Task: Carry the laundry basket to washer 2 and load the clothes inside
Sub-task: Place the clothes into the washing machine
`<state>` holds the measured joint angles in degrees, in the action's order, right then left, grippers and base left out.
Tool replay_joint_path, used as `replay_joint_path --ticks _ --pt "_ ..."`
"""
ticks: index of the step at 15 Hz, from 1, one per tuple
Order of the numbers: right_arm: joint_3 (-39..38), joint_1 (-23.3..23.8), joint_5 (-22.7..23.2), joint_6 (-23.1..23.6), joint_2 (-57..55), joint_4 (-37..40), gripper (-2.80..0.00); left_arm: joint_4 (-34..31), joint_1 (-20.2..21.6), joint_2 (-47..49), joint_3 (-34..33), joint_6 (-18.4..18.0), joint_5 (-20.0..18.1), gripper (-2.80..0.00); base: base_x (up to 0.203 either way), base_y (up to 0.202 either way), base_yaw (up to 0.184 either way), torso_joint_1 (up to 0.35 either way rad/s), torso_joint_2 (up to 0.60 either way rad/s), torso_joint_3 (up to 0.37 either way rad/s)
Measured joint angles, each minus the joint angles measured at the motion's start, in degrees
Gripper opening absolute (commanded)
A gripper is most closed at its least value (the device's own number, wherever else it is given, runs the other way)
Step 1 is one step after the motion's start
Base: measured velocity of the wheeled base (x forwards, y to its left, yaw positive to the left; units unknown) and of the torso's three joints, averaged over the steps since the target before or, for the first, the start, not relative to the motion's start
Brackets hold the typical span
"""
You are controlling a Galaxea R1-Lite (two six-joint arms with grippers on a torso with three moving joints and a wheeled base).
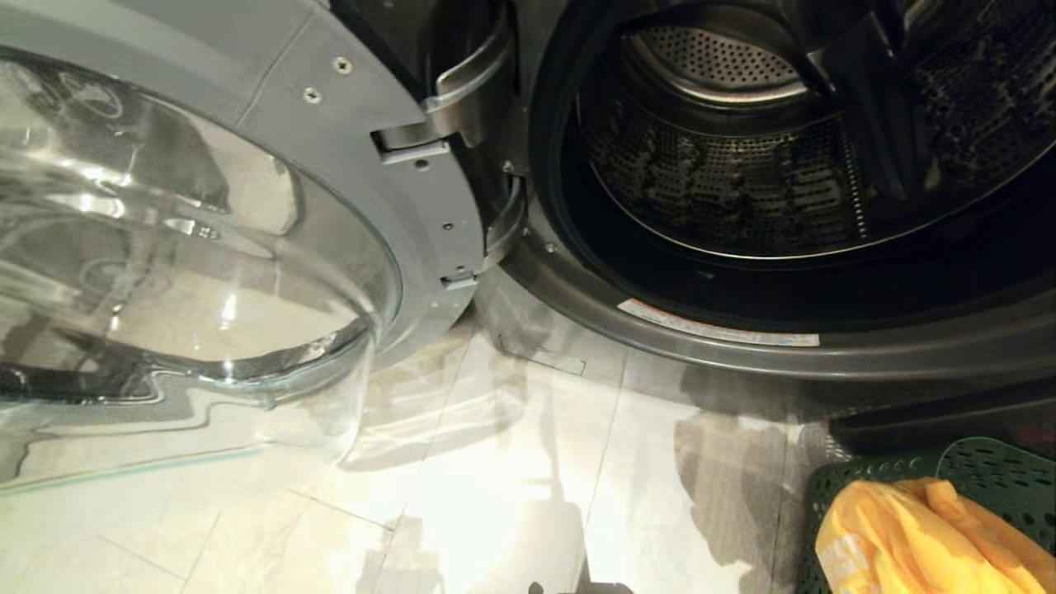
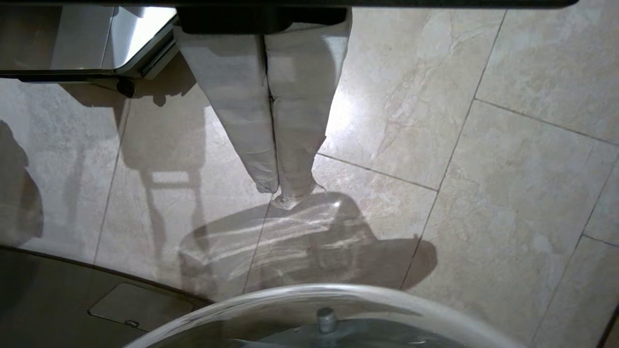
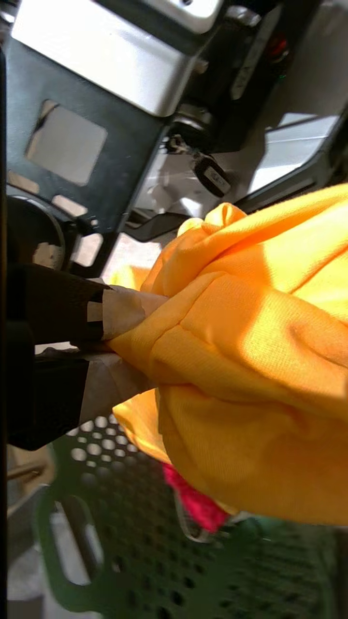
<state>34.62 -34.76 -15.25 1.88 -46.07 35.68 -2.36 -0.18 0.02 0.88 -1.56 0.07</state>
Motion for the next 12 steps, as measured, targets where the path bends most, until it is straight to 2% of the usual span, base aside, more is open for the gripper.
replay_joint_path --ticks 3,6,9,12 --pt "-0.1 -0.1 0.3 0.2 -4.8 -9.4 -2.80 0.0 0.1 0.0 0.0 -0.1 0.0 -2.80 0.000 0.000 0.000 0.000 0.00 0.000" --pt "-0.3 -0.3 0.9 0.2 -13.4 -22.8 -2.80 0.0 0.0 0.0 0.0 -0.2 0.1 -2.80 0.000 0.000 0.000 0.000 0.00 0.000" --pt "0.3 -0.5 1.0 0.1 -23.7 -39.6 -2.80 0.0 0.1 0.0 -0.1 -0.1 0.1 -2.80 0.000 0.000 0.000 0.000 0.00 0.000" --pt "2.4 -0.5 -2.5 -0.2 -30.2 -54.1 -2.80 0.0 0.0 0.0 -0.1 0.0 0.2 -2.80 0.000 0.000 0.000 0.000 0.00 0.000"
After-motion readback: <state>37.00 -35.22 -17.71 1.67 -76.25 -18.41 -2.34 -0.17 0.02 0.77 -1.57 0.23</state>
